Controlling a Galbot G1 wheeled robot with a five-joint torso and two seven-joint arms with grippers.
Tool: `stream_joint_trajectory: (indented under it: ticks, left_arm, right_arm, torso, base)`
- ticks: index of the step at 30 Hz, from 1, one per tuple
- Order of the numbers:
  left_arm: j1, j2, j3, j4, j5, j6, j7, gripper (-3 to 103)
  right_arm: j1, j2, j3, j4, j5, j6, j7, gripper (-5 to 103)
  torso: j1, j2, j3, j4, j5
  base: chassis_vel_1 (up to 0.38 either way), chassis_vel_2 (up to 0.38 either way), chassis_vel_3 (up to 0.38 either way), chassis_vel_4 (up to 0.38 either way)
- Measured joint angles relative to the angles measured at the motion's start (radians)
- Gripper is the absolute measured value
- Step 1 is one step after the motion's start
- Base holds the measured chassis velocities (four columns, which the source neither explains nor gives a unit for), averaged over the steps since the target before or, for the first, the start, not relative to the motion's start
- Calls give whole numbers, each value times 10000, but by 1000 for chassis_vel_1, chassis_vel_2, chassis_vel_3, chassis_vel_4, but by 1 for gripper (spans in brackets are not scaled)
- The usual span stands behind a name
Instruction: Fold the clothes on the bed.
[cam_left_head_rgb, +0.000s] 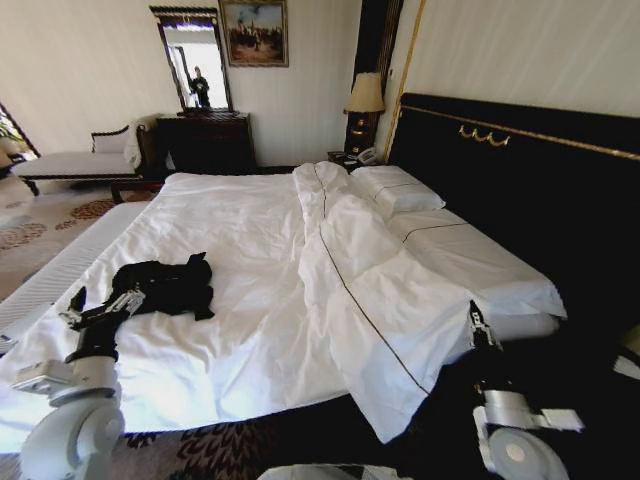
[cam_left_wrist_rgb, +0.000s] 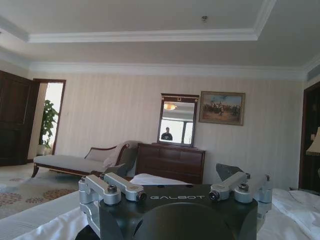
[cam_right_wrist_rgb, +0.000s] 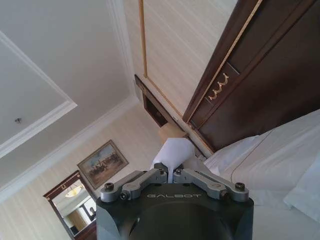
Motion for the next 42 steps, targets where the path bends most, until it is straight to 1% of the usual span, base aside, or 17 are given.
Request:
stream_joint_trajectory:
  ticks: [1,4,5,10,12,13,14,16,19,21,23,25,27,30,39,40,42]
  left_arm:
    - [0,0,0,0,0,0,0,100]
    - [-268,33,348,155,-1,22,-12,100]
    - [-268,33,348,155,-1,22,-12,100]
    - [-607,63,716,425,-1,27,-17,100]
    - [-779,65,895,612,-1,27,-19,100]
    - [-862,65,982,711,-1,27,-22,100]
    - [-862,65,982,711,-1,27,-22,100]
    - [-1007,66,1105,859,0,27,-22,100]
    - [-1056,64,1134,930,0,26,-21,100]
    - [-1072,39,1126,975,-12,27,-17,100]
    - [-1146,43,1146,1039,-24,26,-17,100]
    - [-1188,51,1177,1079,-26,26,-16,100]
    - [-1306,61,1248,1189,-27,26,-15,100]
    - [-1326,64,1250,1235,-41,27,-13,100]
    - [-1345,220,1192,1541,-297,-110,65,100]
    - [-1362,276,1204,1615,-379,-163,75,100]
    - [-1368,313,1215,1634,-428,-176,80,100]
  right_arm:
    - [0,0,0,0,0,0,0,1]
    - [-497,358,269,226,-49,192,10,1]
    - [-497,358,269,226,-49,192,10,1]
    - [-1158,729,821,482,195,386,2,1]
    - [-1592,937,1069,622,438,536,-73,1]
    - [-1829,1092,1143,622,476,641,-182,1]
    - [-1829,1092,1143,622,476,641,-182,1]
    - [-2166,1369,1200,458,412,862,-444,1]
    - [-2311,1500,1202,299,308,1008,-572,1]
    - [-2402,1561,1174,196,233,1090,-615,1]
    - [-2499,1656,1151,170,210,1143,-621,1]
    - [-2560,1721,1137,157,201,1173,-630,1]
    - [-2730,1936,1064,51,108,1290,-663,1]
    - [-2810,2034,1045,-60,28,1366,-682,1]
    - [-3388,2375,1273,-295,48,1755,-707,1]
    - [-3532,2460,1313,-371,5,1903,-816,1]
    - [-3555,2460,1326,-375,-34,1948,-840,1]
  torso:
    - [0,0,0,0,0]
    - [0,0,0,1,0]
    - [0,0,0,1,0]
    - [1,0,0,0,1]
    - [1,0,0,1,-2]
    - [1,0,0,-2,-1]
    - [1,0,0,-2,-1]
    - [1,0,0,-2,0]
    - [1,0,0,-4,1]
    - [1,-1,0,3,1]
    - [1,-1,0,4,2]
    - [1,-2,0,3,2]
    - [1,-2,0,-3,0]
    - [1,-2,0,-1,0]
    - [2,-2,0,4,1]
    - [2,-2,0,0,2]
    - [2,-2,1,2,0]
  base:
    - [0,0,0,0]
    - [0,0,0,0]
    - [0,0,0,0]
    - [0,0,0,0]
    - [0,0,0,0]
    - [0,0,0,0]
    - [0,0,0,0]
    - [0,0,0,0]
    - [0,0,0,0]
    - [0,0,0,0]
    - [0,0,0,0]
    - [0,0,0,0]
    - [0,0,0,0]
    - [0,0,0,0]
    - [0,0,0,0]
    - [0,0,0,0]
    - [0,0,0,0]
